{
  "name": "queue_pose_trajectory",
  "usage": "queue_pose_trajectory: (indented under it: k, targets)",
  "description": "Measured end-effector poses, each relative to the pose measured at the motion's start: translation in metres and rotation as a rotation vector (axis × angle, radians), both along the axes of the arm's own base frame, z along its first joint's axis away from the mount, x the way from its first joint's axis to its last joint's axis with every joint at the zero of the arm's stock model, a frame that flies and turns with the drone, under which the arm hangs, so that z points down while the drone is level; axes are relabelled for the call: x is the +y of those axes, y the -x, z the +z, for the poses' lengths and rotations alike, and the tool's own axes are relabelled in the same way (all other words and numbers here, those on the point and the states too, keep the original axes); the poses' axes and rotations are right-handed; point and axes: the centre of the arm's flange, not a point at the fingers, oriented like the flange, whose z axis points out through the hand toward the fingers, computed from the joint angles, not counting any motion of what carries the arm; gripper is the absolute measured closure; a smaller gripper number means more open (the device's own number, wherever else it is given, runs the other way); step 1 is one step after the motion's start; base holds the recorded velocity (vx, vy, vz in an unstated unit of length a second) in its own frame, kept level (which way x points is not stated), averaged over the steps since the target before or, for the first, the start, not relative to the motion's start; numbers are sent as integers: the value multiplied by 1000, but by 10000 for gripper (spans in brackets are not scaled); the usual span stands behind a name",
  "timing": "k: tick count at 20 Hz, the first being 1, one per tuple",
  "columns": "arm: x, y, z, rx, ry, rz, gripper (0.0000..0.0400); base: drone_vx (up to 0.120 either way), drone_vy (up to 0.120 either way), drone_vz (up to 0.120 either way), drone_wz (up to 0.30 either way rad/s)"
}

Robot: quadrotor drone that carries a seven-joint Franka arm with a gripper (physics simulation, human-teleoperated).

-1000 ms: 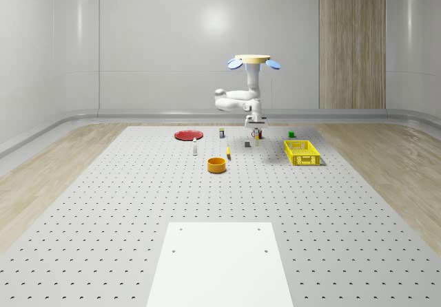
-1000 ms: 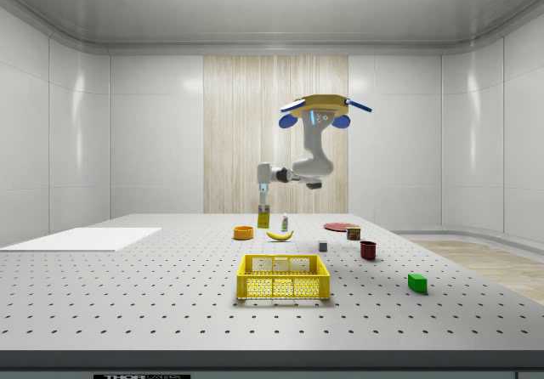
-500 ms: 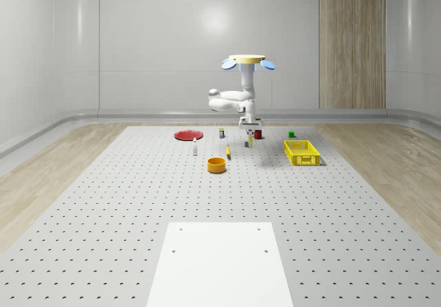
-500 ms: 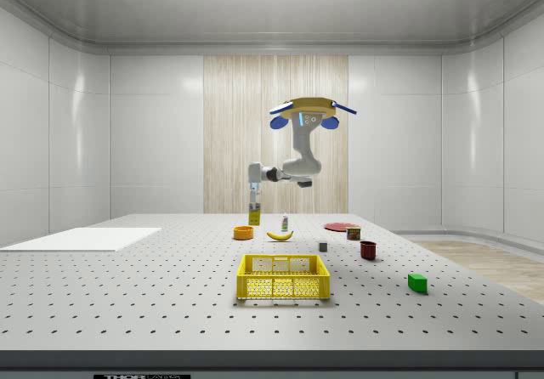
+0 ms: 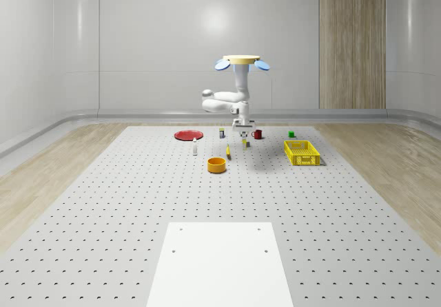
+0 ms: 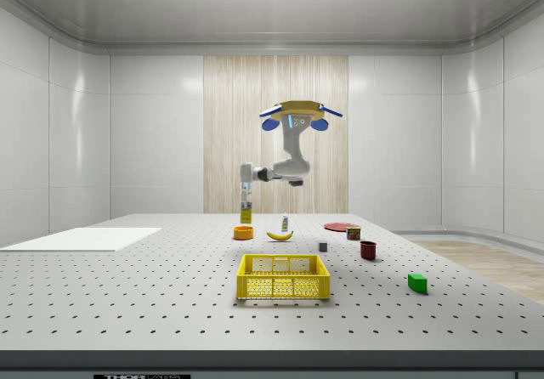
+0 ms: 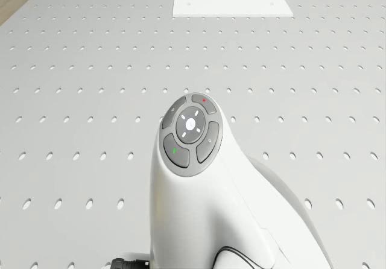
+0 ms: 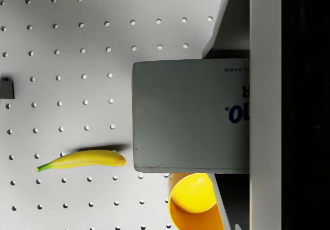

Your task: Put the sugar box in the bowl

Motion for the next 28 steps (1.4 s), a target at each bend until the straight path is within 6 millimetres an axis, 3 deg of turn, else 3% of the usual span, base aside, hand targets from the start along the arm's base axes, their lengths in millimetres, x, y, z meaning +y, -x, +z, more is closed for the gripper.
queue_pose_trajectory:
  k: [12,23,28]
  targets:
    - [0,0,0,0,0,-1,234,113,-120,0,0]
    - [0,0,0,0,0,-1,234,0,-120,-18,0]
    - [0,0,0,0,0,-1,234,-80,-120,0,0]
